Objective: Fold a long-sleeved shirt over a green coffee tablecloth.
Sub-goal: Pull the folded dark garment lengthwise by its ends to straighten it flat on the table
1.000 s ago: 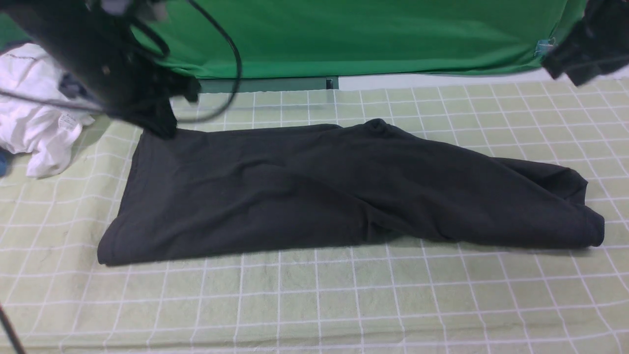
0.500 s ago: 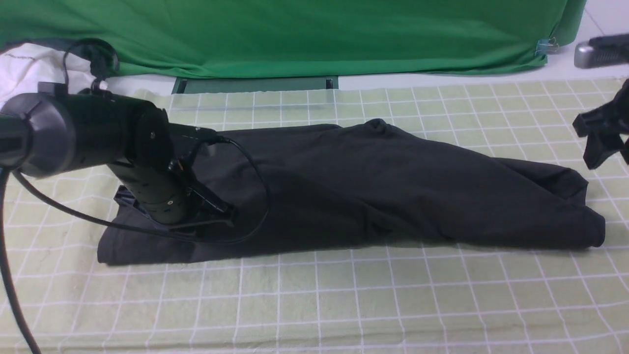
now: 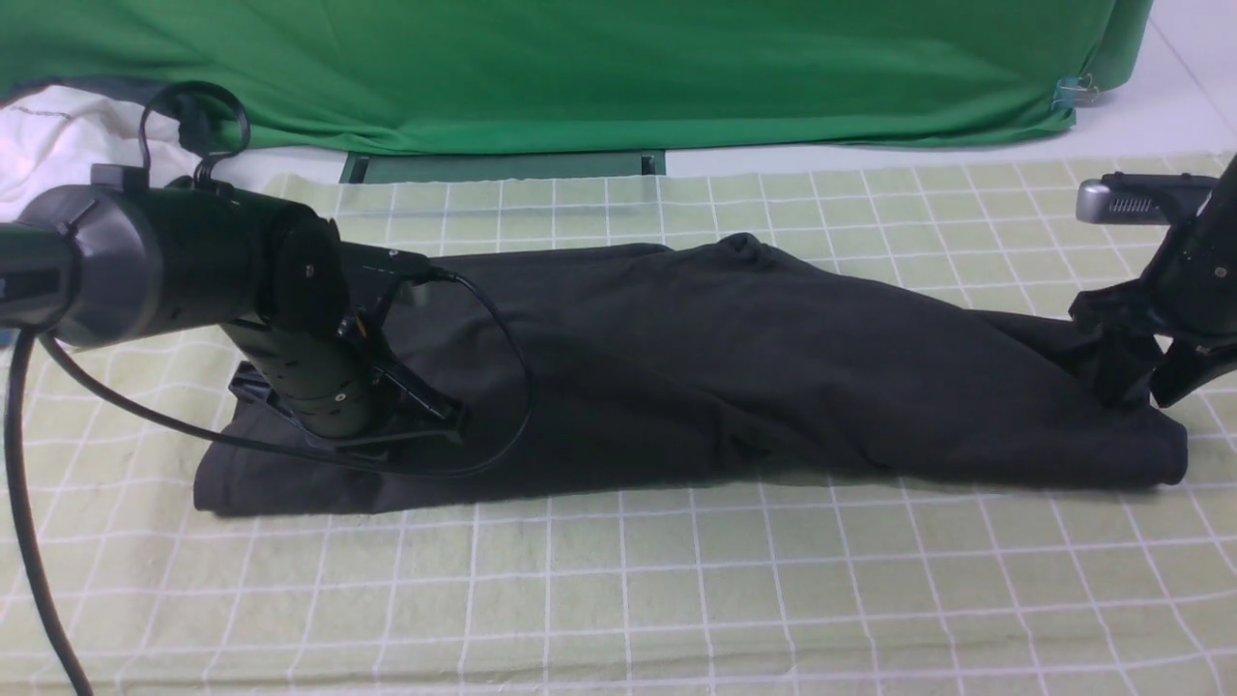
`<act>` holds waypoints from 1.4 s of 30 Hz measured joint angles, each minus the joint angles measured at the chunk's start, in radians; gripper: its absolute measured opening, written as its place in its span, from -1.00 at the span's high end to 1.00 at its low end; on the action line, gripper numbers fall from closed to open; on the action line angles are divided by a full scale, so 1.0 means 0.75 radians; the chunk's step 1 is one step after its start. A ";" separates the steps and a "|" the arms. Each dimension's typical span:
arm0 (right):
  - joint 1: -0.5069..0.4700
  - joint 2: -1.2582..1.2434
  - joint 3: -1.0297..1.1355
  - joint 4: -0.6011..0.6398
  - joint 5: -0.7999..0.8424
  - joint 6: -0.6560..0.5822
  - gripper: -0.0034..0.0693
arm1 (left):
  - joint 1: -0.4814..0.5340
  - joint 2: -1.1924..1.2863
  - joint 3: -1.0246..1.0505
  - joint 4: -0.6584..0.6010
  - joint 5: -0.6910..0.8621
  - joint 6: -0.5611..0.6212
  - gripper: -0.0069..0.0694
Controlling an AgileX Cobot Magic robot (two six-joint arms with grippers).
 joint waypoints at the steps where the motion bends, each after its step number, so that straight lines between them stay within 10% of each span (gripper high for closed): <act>1: 0.000 0.012 0.000 0.002 0.010 -0.001 0.13 | 0.000 0.000 0.000 0.001 0.000 0.000 0.80; 12: 0.000 0.041 0.000 0.002 0.051 -0.104 0.82 | 0.000 0.000 0.000 0.001 0.000 0.000 0.80; 32: -0.049 -0.103 0.000 -0.126 0.045 -0.066 0.81 | 0.000 0.000 -0.002 0.001 0.004 -0.001 0.80; 36: -0.049 -0.041 0.000 -0.196 0.042 0.027 0.60 | 0.000 0.000 -0.002 0.004 0.005 -0.001 0.80; 42: -0.045 -0.031 -0.031 -0.298 0.143 0.135 -0.46 | 0.000 0.001 -0.002 0.011 0.008 -0.001 0.80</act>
